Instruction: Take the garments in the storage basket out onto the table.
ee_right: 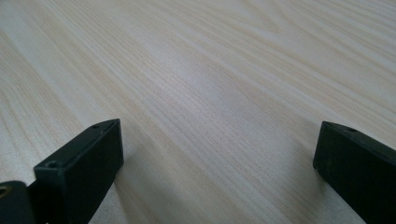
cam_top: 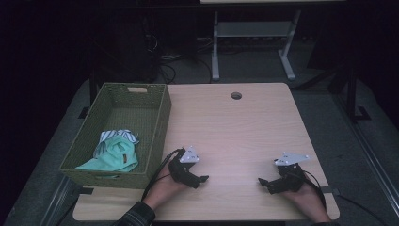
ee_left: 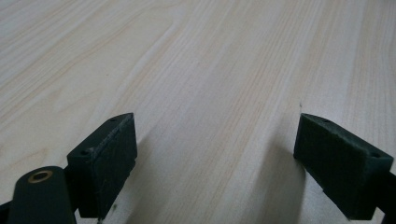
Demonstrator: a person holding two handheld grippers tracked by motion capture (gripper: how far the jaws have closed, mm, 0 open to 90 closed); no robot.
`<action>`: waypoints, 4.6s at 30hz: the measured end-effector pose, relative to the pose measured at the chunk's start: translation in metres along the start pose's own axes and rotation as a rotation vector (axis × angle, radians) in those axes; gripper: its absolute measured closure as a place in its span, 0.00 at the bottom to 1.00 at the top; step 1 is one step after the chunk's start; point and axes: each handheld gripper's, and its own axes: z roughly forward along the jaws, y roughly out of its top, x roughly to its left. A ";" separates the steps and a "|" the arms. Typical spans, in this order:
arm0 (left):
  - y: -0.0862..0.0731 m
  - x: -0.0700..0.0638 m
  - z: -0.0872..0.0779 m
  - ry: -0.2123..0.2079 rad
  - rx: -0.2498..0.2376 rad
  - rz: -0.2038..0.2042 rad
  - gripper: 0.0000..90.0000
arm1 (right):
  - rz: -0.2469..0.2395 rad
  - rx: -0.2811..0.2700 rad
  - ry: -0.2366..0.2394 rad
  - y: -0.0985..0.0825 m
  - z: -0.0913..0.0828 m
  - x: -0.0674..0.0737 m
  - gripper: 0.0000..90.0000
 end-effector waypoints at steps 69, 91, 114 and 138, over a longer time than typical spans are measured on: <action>0.031 0.002 -0.026 0.014 0.066 -0.045 0.15 | -0.006 -0.001 0.007 0.002 0.002 0.001 0.02; 0.041 -0.001 -0.036 -0.001 0.071 -0.030 0.15 | -0.003 0.000 0.006 0.002 0.002 0.002 0.02; 0.054 -0.001 -0.049 -0.001 0.059 -0.019 0.15 | 0.001 0.002 0.008 0.002 0.002 0.002 0.02; 0.070 0.004 -0.068 0.009 0.041 -0.002 0.15 | 0.002 0.003 0.009 0.002 0.002 0.002 0.02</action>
